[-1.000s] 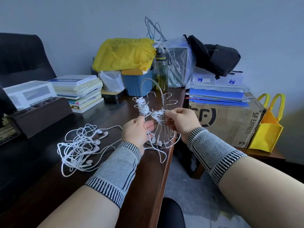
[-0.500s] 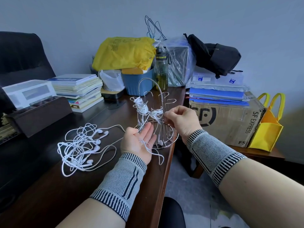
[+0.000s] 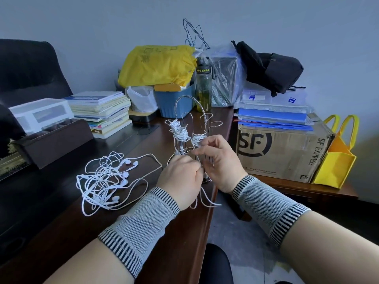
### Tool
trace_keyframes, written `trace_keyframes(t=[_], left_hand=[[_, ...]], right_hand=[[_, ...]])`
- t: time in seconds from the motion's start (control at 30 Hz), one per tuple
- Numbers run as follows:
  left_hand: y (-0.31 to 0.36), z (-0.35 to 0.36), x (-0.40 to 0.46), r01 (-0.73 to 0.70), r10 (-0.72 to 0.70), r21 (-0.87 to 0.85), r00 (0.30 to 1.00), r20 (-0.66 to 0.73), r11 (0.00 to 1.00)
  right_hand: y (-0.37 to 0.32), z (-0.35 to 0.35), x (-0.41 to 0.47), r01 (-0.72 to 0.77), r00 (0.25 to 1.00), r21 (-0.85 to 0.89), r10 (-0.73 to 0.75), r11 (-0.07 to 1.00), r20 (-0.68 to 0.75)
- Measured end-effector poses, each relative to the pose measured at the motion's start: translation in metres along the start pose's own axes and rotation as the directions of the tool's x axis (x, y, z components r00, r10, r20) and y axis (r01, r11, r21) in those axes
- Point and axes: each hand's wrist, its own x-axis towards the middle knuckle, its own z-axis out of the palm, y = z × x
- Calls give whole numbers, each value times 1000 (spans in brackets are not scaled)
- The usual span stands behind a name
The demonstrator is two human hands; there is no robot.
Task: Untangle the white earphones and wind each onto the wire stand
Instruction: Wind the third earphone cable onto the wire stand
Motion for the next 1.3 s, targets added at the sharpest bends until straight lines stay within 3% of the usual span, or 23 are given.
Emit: trace_keyframes(t=[0.1,0.2,0.37,0.43,0.5,0.57,0.63,0.8,0.9,0.97,1.07,1.13,1.2,1.23,1.3], left_hand=[[1,-11,0,-12,11,22,999,44,1000],[-1,-21,2,68,-68,8,996,61,998],[-14,-29,12,289,-293,-218,956,16,932],[-17,-31,16,322,-343,-439,939,33,839],[-14,-34,19,306,-342,-669,936,82,677],[-9,-36,24,257,-315,-788,945,84,560],[-6,-38,32,212,-329,-829,944,36,517],[3,-41,54,285,-490,-668,861,-137,687],[2,-40,60,383,-491,-488,864,-110,784],[-3,-37,61,412,-451,-270,886,-103,870],[-12,-28,57,446,-457,-120,885,-86,887],[-16,-19,54,499,-515,-225,857,-11,837],[-14,-12,49,542,-569,-441,818,80,716],[-11,-8,46,545,-583,-563,802,133,621],[-3,-8,42,519,-608,-787,757,241,335]], right_hand=[[4,0,1,-27,999,2,27,1000,-36],[1,-5,2,-122,992,83,125,989,-31],[0,-9,5,-371,915,325,402,870,-30],[1,-8,6,-485,841,484,540,729,31],[1,-7,7,-532,781,621,617,575,98],[0,-7,9,-545,747,685,651,482,137],[-3,-7,12,-557,725,705,672,440,153],[-6,-6,21,-603,685,651,717,461,127],[-7,-8,28,-643,673,579,731,502,115],[-7,-10,33,-668,664,527,741,526,103],[-5,-9,40,-709,641,450,763,543,89],[-8,-10,44,-725,635,409,767,554,85],[-8,-10,46,-728,640,376,764,572,76],[-8,-10,47,-730,641,365,764,579,69],[-8,-10,48,-734,638,351,767,582,61]])
